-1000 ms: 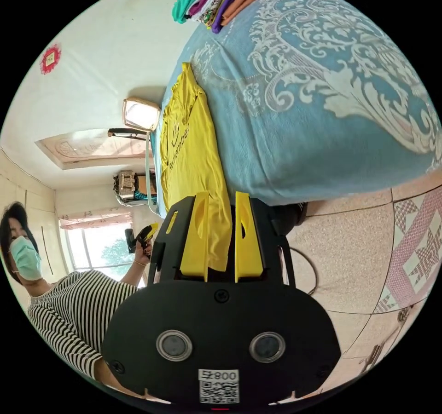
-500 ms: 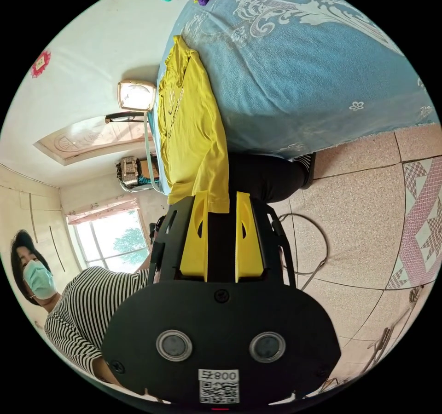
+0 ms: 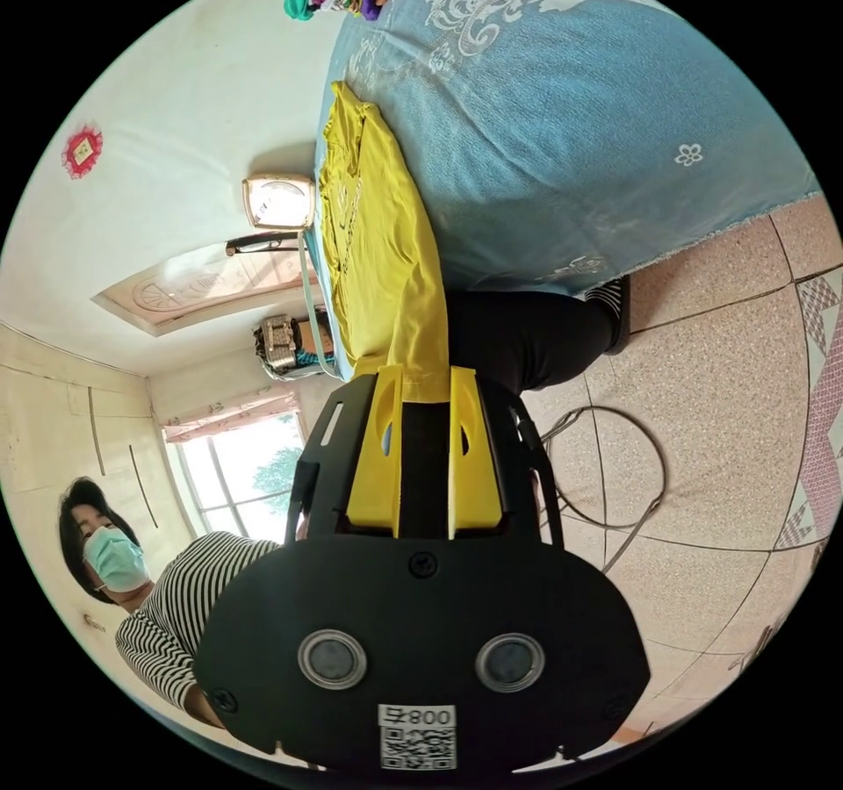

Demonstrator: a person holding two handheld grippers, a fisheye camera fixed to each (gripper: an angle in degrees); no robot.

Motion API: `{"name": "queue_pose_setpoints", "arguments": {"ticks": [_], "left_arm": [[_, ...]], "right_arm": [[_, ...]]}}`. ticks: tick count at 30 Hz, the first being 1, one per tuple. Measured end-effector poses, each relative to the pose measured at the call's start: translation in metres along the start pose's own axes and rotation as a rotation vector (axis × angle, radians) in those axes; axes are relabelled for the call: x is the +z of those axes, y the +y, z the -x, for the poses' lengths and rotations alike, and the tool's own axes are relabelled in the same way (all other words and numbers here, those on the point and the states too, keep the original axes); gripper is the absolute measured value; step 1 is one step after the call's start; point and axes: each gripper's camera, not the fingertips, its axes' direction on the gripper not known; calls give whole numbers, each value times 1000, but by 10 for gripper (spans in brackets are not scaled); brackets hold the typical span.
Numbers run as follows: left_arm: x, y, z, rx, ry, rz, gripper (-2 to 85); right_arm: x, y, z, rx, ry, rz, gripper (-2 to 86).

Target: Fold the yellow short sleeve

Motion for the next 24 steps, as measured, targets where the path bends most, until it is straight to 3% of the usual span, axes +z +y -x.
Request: {"name": "queue_pose_setpoints", "arguments": {"ticks": [24], "left_arm": [[-71,18,34,-19,81,-131,93]], "right_arm": [[16,21,5,-7,63,17,27]]}}
